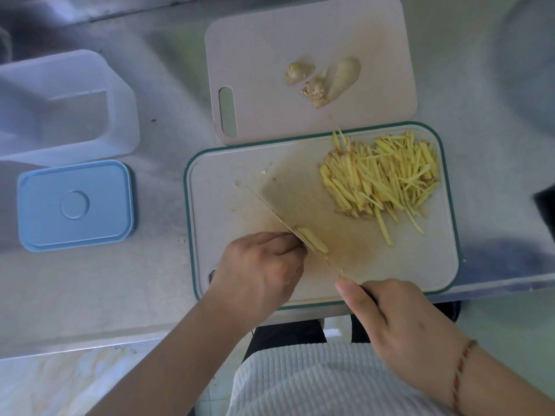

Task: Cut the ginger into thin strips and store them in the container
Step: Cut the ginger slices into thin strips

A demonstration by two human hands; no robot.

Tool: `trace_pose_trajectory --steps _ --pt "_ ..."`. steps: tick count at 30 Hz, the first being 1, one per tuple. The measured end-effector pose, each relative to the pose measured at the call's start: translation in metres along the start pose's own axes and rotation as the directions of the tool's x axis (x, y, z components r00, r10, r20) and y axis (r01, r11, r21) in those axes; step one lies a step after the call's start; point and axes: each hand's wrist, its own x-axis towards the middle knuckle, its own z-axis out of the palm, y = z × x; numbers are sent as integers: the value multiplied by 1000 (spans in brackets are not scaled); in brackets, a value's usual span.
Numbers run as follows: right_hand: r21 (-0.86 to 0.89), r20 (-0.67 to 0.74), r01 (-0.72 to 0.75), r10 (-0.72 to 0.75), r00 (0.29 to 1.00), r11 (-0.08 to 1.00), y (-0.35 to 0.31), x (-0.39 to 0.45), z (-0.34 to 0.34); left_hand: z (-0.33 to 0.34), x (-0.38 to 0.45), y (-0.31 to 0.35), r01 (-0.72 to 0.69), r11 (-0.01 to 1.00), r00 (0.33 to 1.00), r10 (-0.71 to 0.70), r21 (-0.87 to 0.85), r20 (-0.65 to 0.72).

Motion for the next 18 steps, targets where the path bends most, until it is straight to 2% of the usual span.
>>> trace_pose_trajectory --steps 4,8,12,18 --pt "1 6 -49 49 999 999 -1 1 -3 1 6 6 37 999 998 -36 14 -49" --pt "-26 3 -36 36 999 999 -7 14 2 5 3 3 6 999 1000 -6 -35 -9" --pt "90 -10 24 -24 1000 996 -24 34 -2 7 2 4 21 997 1000 -20 -72 17" --pt "126 -28 20 -16 999 992 0 7 -4 6 -9 0 9 995 999 -12 -99 -30"
